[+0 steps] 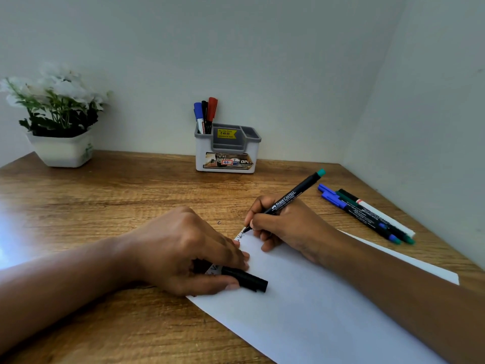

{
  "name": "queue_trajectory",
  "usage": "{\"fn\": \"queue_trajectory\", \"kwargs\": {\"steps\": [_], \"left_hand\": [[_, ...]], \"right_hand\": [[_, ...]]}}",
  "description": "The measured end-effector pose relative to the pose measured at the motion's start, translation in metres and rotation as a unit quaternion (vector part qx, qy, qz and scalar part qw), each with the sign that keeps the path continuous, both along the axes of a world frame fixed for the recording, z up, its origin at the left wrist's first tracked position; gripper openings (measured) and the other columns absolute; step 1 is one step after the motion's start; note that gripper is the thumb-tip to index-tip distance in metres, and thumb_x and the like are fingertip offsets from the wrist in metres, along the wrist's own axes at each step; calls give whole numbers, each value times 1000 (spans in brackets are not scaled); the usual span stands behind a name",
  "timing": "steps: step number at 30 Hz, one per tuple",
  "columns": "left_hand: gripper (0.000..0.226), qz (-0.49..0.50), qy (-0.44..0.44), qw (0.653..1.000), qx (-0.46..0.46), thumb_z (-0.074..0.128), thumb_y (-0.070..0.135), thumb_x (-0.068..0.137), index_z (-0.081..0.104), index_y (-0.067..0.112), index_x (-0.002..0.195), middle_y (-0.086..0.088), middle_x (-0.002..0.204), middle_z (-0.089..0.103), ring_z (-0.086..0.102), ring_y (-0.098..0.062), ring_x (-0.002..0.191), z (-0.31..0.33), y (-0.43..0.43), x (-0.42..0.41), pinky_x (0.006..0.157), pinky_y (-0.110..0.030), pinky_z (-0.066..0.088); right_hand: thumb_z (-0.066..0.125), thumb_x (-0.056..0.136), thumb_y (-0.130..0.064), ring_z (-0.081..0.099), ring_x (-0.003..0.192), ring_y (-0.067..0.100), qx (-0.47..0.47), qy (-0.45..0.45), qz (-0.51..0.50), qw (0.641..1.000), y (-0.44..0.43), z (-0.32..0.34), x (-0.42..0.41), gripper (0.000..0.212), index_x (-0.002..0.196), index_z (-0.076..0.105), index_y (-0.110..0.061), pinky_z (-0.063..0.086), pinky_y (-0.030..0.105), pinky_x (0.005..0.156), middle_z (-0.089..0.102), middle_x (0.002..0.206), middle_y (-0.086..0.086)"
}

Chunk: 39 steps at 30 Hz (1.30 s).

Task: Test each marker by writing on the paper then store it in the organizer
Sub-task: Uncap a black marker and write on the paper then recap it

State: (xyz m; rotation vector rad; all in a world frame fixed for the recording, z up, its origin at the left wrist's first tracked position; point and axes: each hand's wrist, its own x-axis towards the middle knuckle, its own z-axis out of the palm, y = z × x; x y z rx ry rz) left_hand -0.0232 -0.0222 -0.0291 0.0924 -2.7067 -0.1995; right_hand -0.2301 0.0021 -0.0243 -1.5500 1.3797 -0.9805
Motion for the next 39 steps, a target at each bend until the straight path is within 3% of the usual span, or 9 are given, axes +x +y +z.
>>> {"fn": "queue_trajectory", "kwargs": {"steps": [19, 24, 30, 39], "left_hand": [[23, -2, -3, 1000, -5, 69, 31, 88, 74, 16, 106, 8, 109, 72, 65, 1, 104, 0, 0, 0, 78, -27, 58], [24, -2, 3, 1000, -2, 70, 31, 88, 74, 16, 106, 8, 109, 72, 65, 1, 103, -1, 0, 0, 78, -28, 59], [24, 0, -1, 1000, -4, 70, 31, 88, 74, 16, 106, 8, 108, 72, 65, 2, 104, 0, 0, 0, 78, -27, 58], [23, 1, 4, 1000, 2, 70, 31, 88, 74, 16, 105, 7, 109, 72, 65, 0, 103, -1, -1, 0, 77, -29, 59]], "right_hand": [[60, 82, -8, 51, 51, 6, 4, 14, -26, 1000, 0, 2, 2, 9, 77, 65, -3, 50, 23, 46, 54, 57, 2], [57, 89, -11, 50, 47, 9, 15, -108, -41, 993, 1, 5, -1, 17, 74, 61, -9, 46, 22, 40, 56, 60, 5], [60, 81, 0, 54, 50, 7, 14, -22, 9, 1000, 2, 2, -1, 8, 77, 65, -6, 49, 20, 46, 58, 58, 2], [61, 79, 0, 53, 49, 6, 0, -6, 20, 1000, 1, 0, -2, 6, 82, 65, 3, 48, 18, 45, 56, 53, -1]]}}
